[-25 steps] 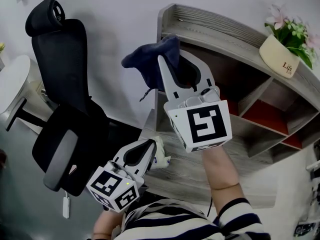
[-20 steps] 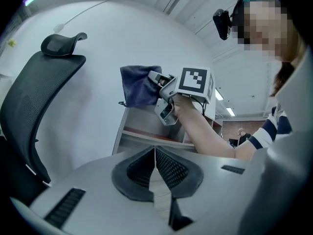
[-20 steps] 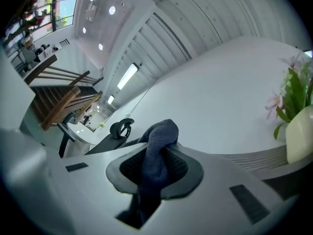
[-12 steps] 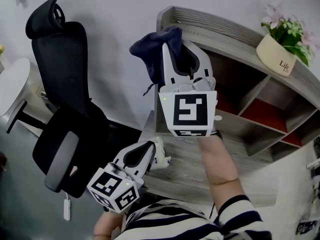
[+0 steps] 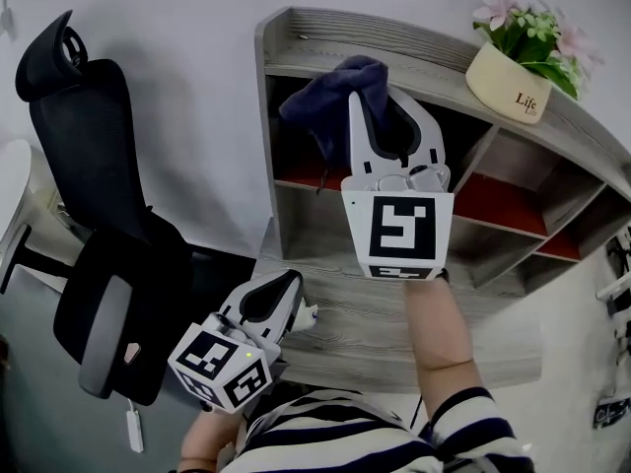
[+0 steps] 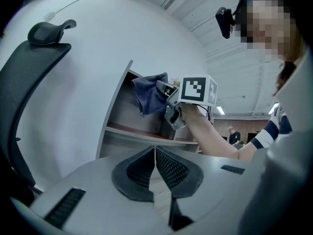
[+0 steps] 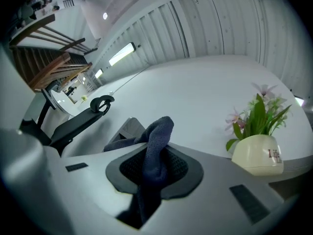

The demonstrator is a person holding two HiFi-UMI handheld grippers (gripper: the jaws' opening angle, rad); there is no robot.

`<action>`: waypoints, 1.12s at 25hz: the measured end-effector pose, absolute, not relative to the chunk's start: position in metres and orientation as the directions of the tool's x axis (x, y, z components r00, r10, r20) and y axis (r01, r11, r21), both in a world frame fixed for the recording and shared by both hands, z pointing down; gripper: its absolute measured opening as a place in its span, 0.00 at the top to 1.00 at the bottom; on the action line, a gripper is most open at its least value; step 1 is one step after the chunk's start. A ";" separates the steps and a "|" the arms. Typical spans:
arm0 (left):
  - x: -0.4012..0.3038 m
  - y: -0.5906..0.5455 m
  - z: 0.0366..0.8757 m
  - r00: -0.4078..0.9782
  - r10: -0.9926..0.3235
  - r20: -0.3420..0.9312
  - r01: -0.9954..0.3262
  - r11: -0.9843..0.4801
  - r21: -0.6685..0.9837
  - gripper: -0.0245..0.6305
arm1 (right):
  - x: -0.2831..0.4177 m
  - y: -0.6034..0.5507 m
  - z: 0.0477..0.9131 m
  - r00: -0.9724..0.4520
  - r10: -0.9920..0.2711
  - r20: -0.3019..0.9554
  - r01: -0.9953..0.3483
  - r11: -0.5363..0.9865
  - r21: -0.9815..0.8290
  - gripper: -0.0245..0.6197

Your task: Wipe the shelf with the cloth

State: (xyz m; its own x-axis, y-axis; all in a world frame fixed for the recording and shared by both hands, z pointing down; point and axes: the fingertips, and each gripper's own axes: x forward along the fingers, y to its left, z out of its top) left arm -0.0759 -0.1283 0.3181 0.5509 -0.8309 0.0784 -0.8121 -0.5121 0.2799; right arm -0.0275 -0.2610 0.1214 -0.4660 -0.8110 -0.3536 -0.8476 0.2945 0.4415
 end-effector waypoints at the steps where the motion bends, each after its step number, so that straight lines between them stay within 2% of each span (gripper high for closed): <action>1: -0.072 -0.130 0.318 0.561 -0.824 0.077 -0.806 -0.523 0.279 0.93 | -0.019 -0.261 0.121 -0.453 -0.819 -0.353 -0.852 0.281 0.442 0.85; 20: 0.000 -0.145 0.316 0.733 -0.677 0.069 -0.664 -0.691 0.284 0.93 | 0.128 -0.255 0.123 -0.197 -0.923 -0.330 -0.909 0.046 0.414 0.85; 28: 0.006 -0.147 0.310 0.744 -0.666 0.046 -0.648 -0.703 0.293 0.93 | 0.152 -0.252 0.125 -0.204 -0.929 -0.308 -0.924 0.078 0.375 0.85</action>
